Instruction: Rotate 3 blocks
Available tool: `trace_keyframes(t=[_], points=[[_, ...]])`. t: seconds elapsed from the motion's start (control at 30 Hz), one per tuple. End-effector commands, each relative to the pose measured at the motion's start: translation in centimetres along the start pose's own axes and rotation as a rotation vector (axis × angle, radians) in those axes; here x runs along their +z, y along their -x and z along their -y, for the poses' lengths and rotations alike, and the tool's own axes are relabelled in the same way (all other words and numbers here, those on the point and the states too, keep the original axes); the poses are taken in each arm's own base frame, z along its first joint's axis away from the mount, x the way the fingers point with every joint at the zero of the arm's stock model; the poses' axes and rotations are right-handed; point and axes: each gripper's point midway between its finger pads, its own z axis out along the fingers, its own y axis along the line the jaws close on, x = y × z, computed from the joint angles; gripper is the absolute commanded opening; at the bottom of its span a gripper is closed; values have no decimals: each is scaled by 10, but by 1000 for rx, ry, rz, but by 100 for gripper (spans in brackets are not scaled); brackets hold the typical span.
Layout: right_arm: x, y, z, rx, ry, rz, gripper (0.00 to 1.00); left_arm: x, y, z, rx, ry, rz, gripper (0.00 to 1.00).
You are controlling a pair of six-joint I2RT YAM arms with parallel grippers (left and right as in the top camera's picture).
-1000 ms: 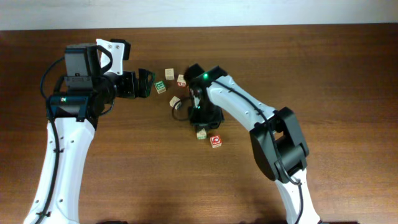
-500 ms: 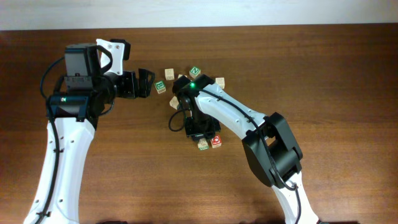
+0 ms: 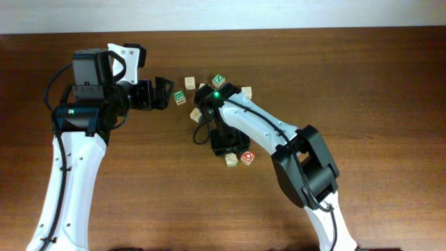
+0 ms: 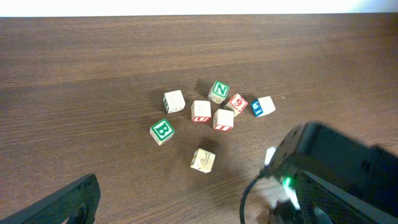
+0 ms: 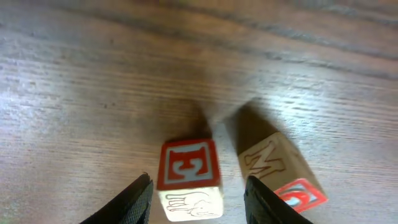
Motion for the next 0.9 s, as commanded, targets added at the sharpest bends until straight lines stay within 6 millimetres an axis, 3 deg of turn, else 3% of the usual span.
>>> trace_keyframes(t=[0.0,0.1,0.27,0.47,0.63,0.87], points=[[-37,54,2,-3,88,171,48,-5,10,1,14,-5,24,99],[-62,106,-18,-5,213,381,53,-5,10,1,14,-5,24,99],[-64,131,-58,183,370,471,65,-5,10,1,14,-5,24,99],[-38,135,-82,308,413,441,66,-5,10,1,14,-5,24,99],[-16,135,-82,334,392,404,66,-5,10,1,14,-5,24,99],[-3,122,-80,253,364,343,39,-5,10,1,14,-5,24,99]])
